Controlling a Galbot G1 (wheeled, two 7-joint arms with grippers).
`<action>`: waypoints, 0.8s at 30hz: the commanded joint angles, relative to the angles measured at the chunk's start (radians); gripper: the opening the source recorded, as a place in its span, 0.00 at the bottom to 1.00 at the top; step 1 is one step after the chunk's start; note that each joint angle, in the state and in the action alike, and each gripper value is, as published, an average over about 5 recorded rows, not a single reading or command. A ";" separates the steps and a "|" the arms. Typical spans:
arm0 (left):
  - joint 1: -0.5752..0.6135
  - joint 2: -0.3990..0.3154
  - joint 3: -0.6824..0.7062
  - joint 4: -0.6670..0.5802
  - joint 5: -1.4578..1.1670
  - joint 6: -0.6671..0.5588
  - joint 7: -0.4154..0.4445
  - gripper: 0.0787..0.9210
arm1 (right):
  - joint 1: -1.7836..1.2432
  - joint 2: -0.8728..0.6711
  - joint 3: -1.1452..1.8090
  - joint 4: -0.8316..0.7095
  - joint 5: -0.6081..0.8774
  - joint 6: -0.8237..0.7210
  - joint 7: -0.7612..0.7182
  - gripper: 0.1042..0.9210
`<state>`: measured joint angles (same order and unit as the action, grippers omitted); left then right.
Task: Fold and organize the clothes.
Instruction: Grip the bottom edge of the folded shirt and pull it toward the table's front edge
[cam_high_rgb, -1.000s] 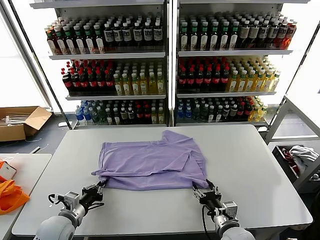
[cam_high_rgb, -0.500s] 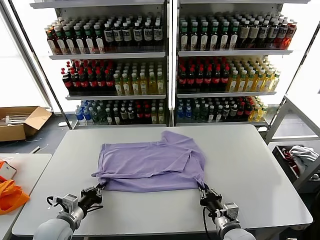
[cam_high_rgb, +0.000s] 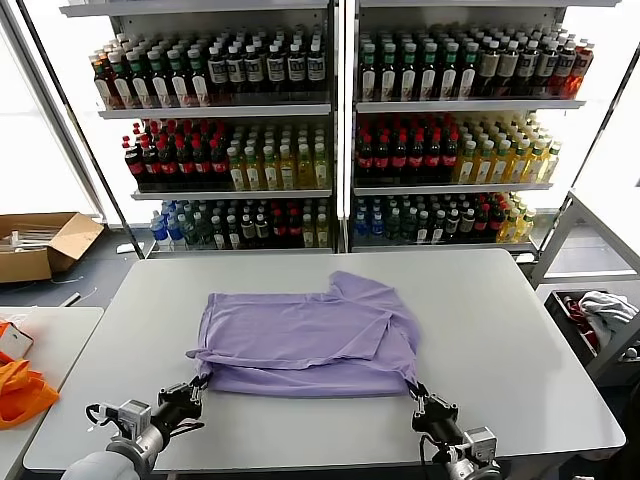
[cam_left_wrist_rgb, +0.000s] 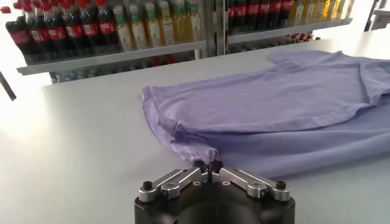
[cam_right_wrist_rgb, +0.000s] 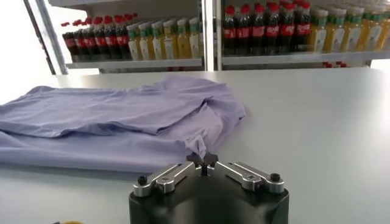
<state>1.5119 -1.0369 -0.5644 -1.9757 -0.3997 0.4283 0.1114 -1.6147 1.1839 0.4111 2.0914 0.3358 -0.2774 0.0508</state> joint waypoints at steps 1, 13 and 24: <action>0.150 -0.086 -0.074 -0.152 0.003 0.004 -0.001 0.02 | -0.163 0.011 0.023 0.115 -0.051 0.018 -0.016 0.03; 0.355 -0.119 -0.169 -0.218 0.010 0.003 -0.004 0.02 | -0.239 0.002 0.077 0.152 -0.082 0.028 -0.047 0.03; 0.349 -0.118 -0.172 -0.242 0.002 0.033 -0.012 0.04 | -0.286 -0.011 0.076 0.155 -0.120 0.071 -0.094 0.09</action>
<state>1.8070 -1.1416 -0.7082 -2.1826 -0.3945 0.4488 0.1051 -1.8544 1.1758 0.4755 2.2303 0.2403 -0.2292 -0.0156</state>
